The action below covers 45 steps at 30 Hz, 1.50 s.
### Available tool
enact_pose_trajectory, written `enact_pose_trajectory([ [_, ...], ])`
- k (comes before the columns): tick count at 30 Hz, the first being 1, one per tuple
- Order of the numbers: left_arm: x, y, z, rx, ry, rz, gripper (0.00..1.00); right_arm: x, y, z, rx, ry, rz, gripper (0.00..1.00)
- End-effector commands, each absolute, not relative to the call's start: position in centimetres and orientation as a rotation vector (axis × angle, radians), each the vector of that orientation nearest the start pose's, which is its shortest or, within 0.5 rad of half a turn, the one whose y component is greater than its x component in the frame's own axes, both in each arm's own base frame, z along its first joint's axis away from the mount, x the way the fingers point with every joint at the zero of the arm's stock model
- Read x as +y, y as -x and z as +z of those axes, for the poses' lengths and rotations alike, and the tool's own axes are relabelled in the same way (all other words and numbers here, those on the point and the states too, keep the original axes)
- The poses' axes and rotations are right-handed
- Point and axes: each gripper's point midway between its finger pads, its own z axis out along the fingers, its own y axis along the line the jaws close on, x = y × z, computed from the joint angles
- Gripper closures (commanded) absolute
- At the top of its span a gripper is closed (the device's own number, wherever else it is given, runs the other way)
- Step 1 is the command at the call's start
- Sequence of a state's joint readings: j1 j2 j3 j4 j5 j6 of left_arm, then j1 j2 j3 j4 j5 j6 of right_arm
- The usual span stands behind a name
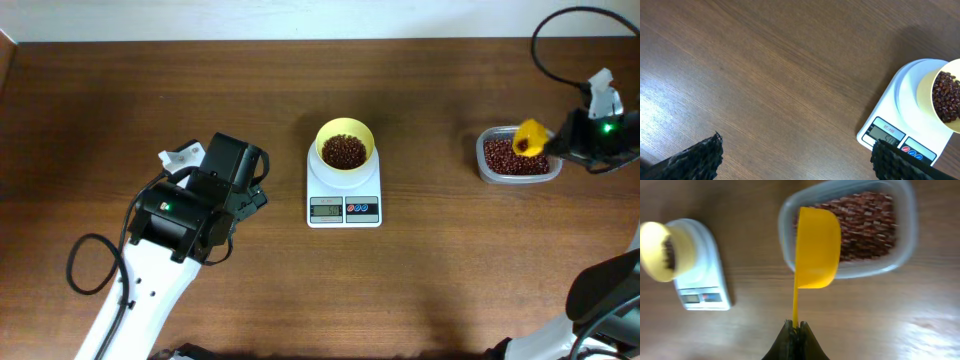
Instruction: Scoop item into bowl and weigh 50g on scale
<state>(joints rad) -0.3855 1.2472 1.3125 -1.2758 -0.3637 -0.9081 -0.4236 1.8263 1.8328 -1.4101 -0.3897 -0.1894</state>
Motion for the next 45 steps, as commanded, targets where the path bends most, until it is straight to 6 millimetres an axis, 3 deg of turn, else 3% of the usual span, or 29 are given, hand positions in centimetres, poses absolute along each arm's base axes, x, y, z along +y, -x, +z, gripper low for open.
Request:
enact_pose_trajectory([
  [1,-3.8,-26.3,22.4,2.508,0.771,0.099,0.01,-11.9,-35.9,19.4,2.88,-0.283,0.244,0.96],
  [7,-3.8,-26.3,22.4,2.508,0.771,0.099,0.01,-12.0,-36.0,19.4,2.875,-0.279,0.225,0.96],
  [10,-3.8,-26.3,22.4,2.508,0.771,0.099,0.01,-11.2,-36.3,19.4,2.88,-0.243,0.225,0.96],
  [15,-3.8,-26.3,22.4,2.508,0.771,0.099,0.01,-11.2,-36.3,19.1,2.922,-0.195,0.091,0.96],
  [24,-3.8,-26.3,22.4,2.508,0.771,0.099,0.01,-10.8,-37.7,19.4,2.874,-0.159,0.07,0.96],
  [28,-3.8,-26.3,22.4,2.508,0.771,0.099,0.01,-11.4,-37.5,19.3,2.918,-0.1,-0.181,0.96],
  [36,-3.8,-26.3,22.4,2.508,0.771,0.099,0.01,-10.5,-37.8,19.3,2.916,-0.078,-0.153,0.96],
  [42,-3.8,-26.3,22.4,2.508,0.771,0.099,0.01,-11.0,-37.8,19.4,2.912,-0.083,-0.191,0.96],
  [45,-3.8,-26.3,22.4,2.508,0.771,0.099,0.01,-9.4,-38.3,19.3,2.902,-0.031,-0.116,0.96],
])
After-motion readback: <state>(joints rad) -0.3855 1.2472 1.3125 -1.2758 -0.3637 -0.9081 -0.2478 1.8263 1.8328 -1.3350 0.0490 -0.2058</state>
